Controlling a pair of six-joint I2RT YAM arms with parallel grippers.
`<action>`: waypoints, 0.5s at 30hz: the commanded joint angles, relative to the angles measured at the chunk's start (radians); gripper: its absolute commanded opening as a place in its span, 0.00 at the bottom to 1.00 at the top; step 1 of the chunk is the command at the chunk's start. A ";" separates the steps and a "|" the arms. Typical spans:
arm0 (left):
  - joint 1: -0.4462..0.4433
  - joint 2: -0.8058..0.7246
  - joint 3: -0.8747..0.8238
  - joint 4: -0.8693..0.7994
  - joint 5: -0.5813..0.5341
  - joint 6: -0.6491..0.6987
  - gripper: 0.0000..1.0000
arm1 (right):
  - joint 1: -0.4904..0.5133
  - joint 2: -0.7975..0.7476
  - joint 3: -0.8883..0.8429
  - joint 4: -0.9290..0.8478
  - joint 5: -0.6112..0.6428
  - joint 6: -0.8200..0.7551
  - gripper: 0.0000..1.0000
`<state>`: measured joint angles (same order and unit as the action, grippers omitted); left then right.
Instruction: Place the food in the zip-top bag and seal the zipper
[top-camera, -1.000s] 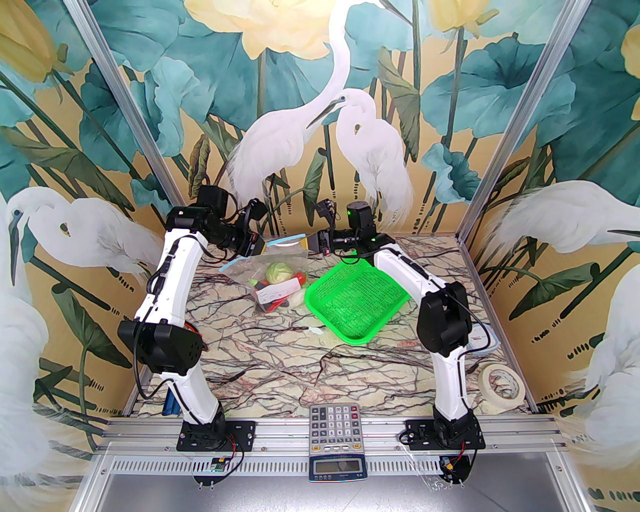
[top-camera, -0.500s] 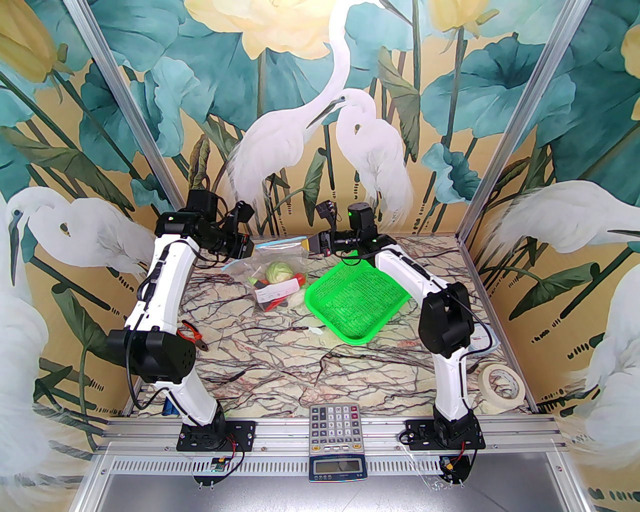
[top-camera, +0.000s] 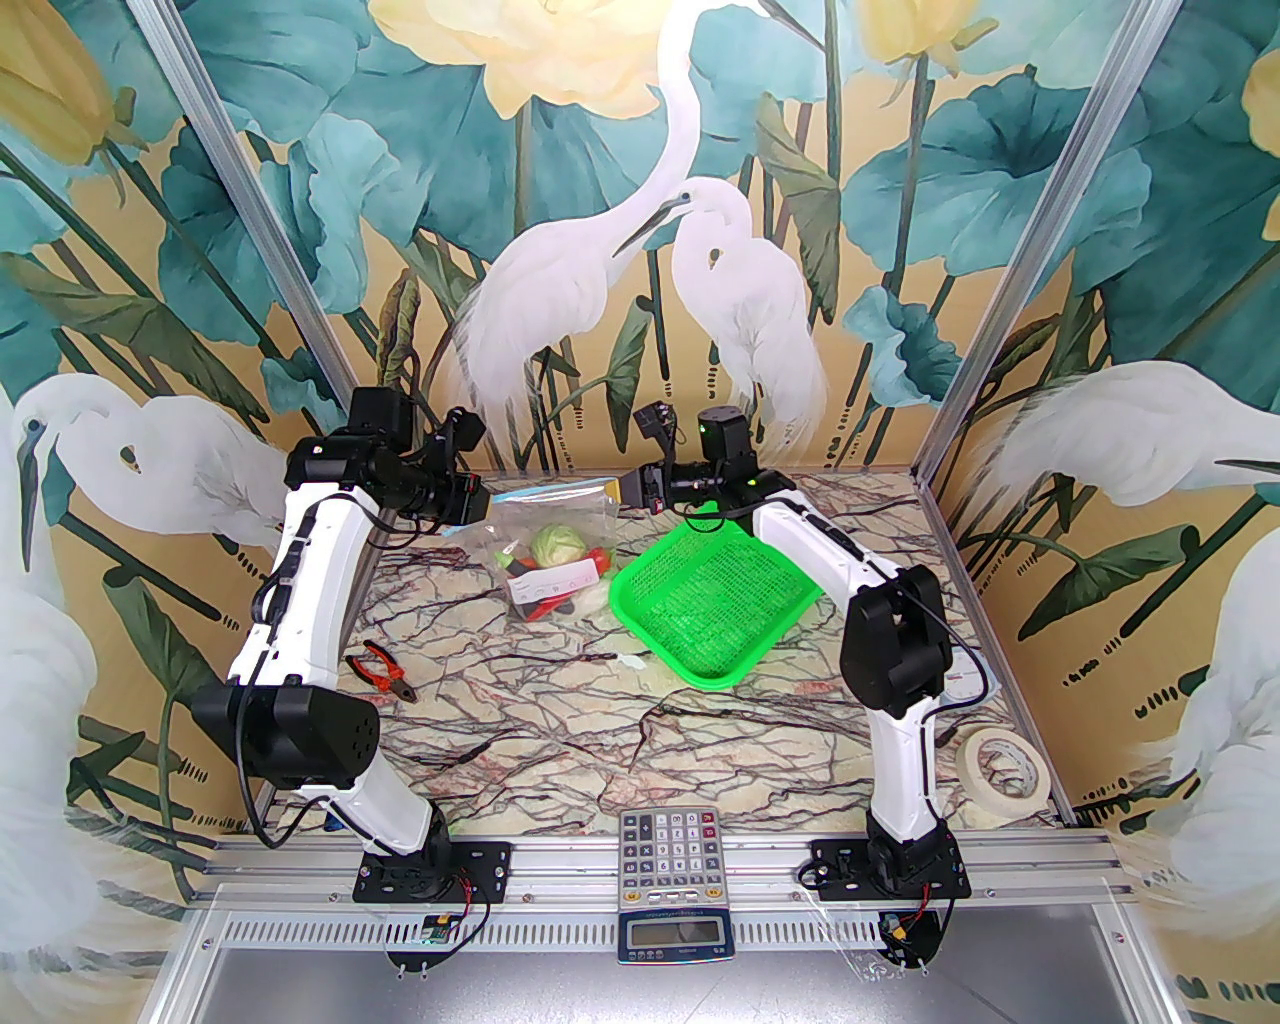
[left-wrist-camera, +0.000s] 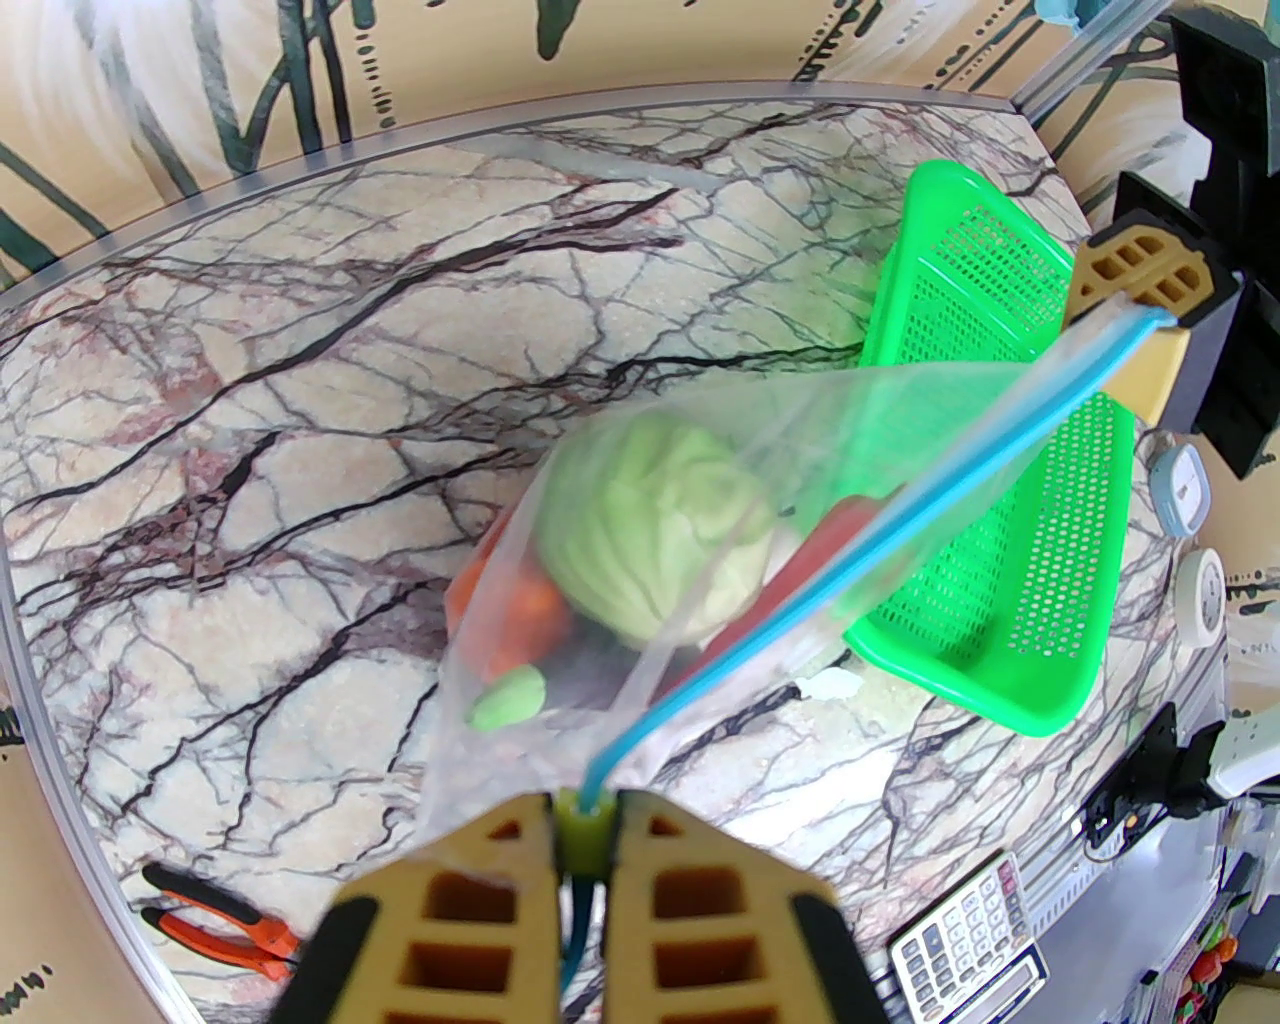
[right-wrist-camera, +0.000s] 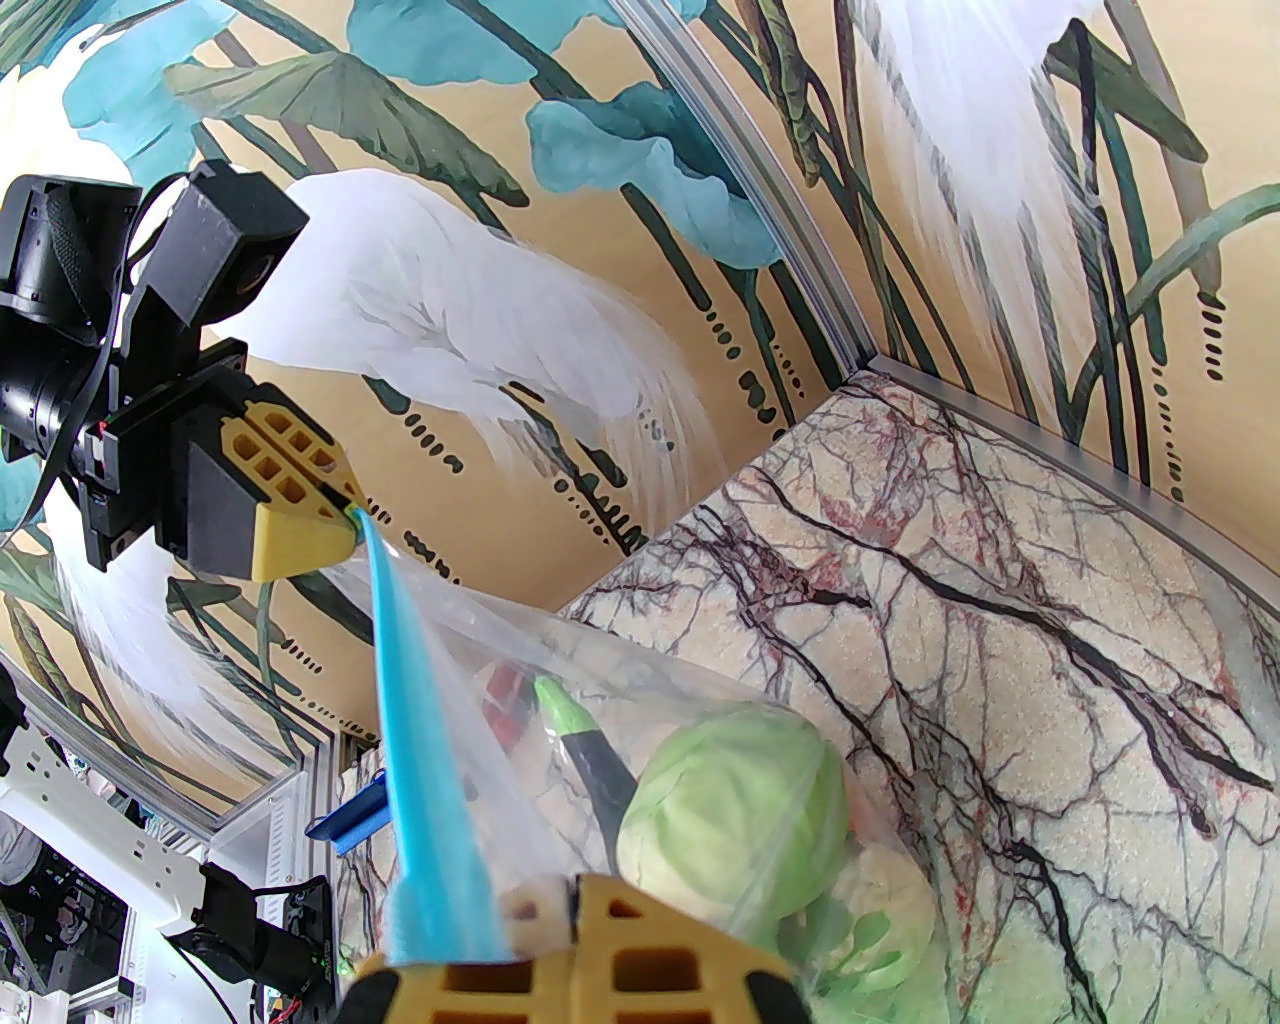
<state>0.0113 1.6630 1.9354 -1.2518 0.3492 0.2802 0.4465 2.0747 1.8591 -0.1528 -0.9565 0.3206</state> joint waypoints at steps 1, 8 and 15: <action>0.042 -0.052 -0.022 0.005 -0.088 -0.015 0.05 | -0.037 -0.060 -0.012 -0.002 0.039 0.005 0.00; 0.060 -0.091 -0.076 0.019 -0.091 -0.027 0.03 | -0.037 -0.061 -0.018 0.007 0.038 0.014 0.00; 0.094 -0.117 -0.101 0.032 -0.088 -0.062 0.01 | -0.036 -0.067 -0.025 0.007 0.038 0.015 0.00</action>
<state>0.0662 1.5864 1.8431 -1.2346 0.3489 0.2489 0.4458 2.0605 1.8458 -0.1535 -0.9569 0.3210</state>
